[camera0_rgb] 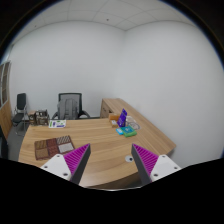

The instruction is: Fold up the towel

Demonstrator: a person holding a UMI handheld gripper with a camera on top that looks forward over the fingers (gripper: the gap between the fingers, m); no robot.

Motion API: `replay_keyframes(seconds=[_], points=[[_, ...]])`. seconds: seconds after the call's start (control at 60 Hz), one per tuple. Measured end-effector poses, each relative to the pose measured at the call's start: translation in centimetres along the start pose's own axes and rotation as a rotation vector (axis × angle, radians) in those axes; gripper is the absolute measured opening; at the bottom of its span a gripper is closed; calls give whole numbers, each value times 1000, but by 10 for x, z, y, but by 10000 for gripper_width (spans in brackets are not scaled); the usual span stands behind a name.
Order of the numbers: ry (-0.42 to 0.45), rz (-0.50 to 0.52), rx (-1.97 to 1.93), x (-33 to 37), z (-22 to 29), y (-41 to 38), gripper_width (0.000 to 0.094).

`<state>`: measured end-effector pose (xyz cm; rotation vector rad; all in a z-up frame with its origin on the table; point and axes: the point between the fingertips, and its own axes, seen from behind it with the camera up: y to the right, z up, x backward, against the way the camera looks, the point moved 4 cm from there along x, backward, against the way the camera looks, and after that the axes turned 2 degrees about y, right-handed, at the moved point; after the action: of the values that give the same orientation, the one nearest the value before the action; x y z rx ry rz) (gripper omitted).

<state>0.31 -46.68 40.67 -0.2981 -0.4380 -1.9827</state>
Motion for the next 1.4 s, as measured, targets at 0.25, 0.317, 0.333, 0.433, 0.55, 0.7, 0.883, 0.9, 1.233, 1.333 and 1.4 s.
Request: replay_keyframes(seconds=[0.25,0.317,0.333,0.433,0.55,0.7,0.883,0.9,1.233,1.333,1.4], points=[[-87,32,1,-17,-67,-20,860],[-119,63,18,-23,-95,-36,859],[-127,73,24,-25,-103,-42,860],[-171,139,53,-36,-146,-83,860],[-216,264,97,-49,-188,-156,860],[-224,444,143,-73,-210,-272,859],[-178,589,174,-118,-203,-410,858],[-174,596,171,-123,-202,-421,858],[-190,651,236,-217,-208,-577,772],[-225,640,271,-226,-217,-584,710],[-215,653,296,-228,-216,-587,631]])
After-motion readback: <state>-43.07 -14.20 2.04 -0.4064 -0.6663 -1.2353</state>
